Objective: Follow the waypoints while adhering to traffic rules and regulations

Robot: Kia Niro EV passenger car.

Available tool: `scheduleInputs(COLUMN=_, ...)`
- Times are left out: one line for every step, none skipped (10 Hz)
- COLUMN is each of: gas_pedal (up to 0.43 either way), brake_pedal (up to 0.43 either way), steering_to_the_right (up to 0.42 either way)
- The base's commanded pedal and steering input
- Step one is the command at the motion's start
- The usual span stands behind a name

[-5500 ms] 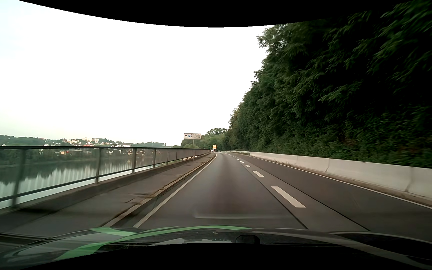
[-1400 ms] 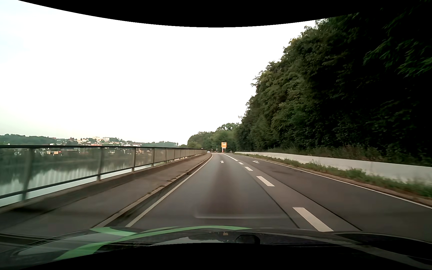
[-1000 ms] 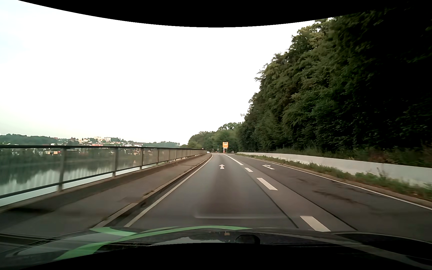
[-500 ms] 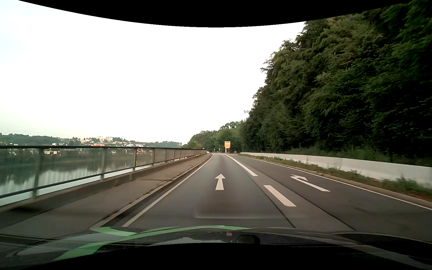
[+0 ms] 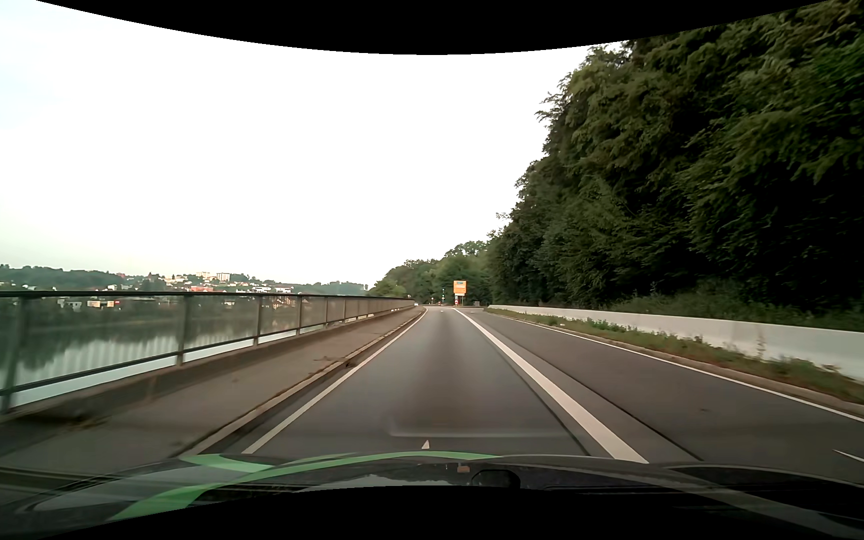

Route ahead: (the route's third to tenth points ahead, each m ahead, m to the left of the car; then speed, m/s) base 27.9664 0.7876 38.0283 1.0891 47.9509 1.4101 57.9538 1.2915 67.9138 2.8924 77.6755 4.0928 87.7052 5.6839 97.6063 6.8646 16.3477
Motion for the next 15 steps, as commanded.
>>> scheduleInputs(gas_pedal=0.169, brake_pedal=0.000, steering_to_the_right=-0.008)
scheduleInputs(gas_pedal=0.169, brake_pedal=0.000, steering_to_the_right=-0.008)
scheduleInputs(gas_pedal=0.169, brake_pedal=0.000, steering_to_the_right=-0.008)
scheduleInputs(gas_pedal=0.157, brake_pedal=0.000, steering_to_the_right=-0.008)
scheduleInputs(gas_pedal=0.138, brake_pedal=0.000, steering_to_the_right=-0.008)
scheduleInputs(gas_pedal=0.138, brake_pedal=0.000, steering_to_the_right=-0.008)
scheduleInputs(gas_pedal=0.138, brake_pedal=0.000, steering_to_the_right=-0.008)
scheduleInputs(gas_pedal=0.138, brake_pedal=0.000, steering_to_the_right=-0.008)
scheduleInputs(gas_pedal=0.130, brake_pedal=0.000, steering_to_the_right=-0.008)
scheduleInputs(gas_pedal=0.130, brake_pedal=0.000, steering_to_the_right=-0.008)
scheduleInputs(gas_pedal=0.130, brake_pedal=0.000, steering_to_the_right=-0.007)
scheduleInputs(gas_pedal=0.130, brake_pedal=0.000, steering_to_the_right=-0.006)
scheduleInputs(gas_pedal=0.130, brake_pedal=0.000, steering_to_the_right=-0.006)
scheduleInputs(gas_pedal=0.138, brake_pedal=0.000, steering_to_the_right=-0.006)
scheduleInputs(gas_pedal=0.138, brake_pedal=0.000, steering_to_the_right=-0.005)
